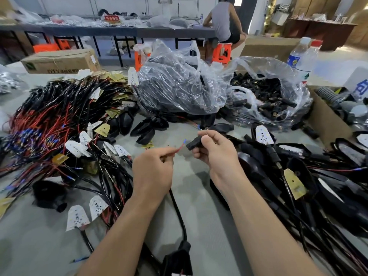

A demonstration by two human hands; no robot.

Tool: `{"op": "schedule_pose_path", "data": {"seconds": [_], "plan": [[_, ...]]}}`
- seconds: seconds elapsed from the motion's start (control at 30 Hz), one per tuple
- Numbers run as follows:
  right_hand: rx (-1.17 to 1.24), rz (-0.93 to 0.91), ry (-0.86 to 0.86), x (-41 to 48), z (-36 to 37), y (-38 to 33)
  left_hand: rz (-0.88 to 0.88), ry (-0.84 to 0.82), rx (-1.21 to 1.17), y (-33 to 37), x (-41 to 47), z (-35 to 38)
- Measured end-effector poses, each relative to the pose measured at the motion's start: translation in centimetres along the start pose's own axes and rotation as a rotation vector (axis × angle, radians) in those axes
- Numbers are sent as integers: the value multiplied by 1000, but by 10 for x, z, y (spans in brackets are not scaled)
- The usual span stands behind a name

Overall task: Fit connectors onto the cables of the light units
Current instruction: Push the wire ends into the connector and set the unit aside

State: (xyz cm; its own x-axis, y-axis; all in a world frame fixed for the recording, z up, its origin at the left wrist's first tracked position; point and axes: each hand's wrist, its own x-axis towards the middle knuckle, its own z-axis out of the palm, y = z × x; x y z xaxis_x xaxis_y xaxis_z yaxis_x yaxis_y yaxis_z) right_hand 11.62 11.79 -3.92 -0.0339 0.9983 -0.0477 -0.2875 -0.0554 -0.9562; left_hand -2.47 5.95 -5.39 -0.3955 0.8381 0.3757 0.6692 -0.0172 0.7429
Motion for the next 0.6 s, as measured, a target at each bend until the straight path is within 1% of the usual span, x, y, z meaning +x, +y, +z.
{"op": "schedule_pose_path", "data": {"seconds": [0.07,0.13,0.23,0.33,0.43,0.53,0.6], "plan": [[2,-2,12,1,-2,0,3,-33,-22,1,-1,-1],[11,-5,3,0,-4,0,9,-54,18,3,-3,-1],[36,-40,19,-1,-6,1,-29,-46,89,6,-5,-2],[70,-53,43,1,-7,1,-26,-42,76,11,-6,-4],[45,12,-30,0,-6,0,45,-68,10,14,-7,-6],[-25,53,-122,-2,-4,0,51,-101,-82,12,-7,-6],[-30,37,-103,-3,-3,-2,27,-94,-134,11,-6,-6]]}}
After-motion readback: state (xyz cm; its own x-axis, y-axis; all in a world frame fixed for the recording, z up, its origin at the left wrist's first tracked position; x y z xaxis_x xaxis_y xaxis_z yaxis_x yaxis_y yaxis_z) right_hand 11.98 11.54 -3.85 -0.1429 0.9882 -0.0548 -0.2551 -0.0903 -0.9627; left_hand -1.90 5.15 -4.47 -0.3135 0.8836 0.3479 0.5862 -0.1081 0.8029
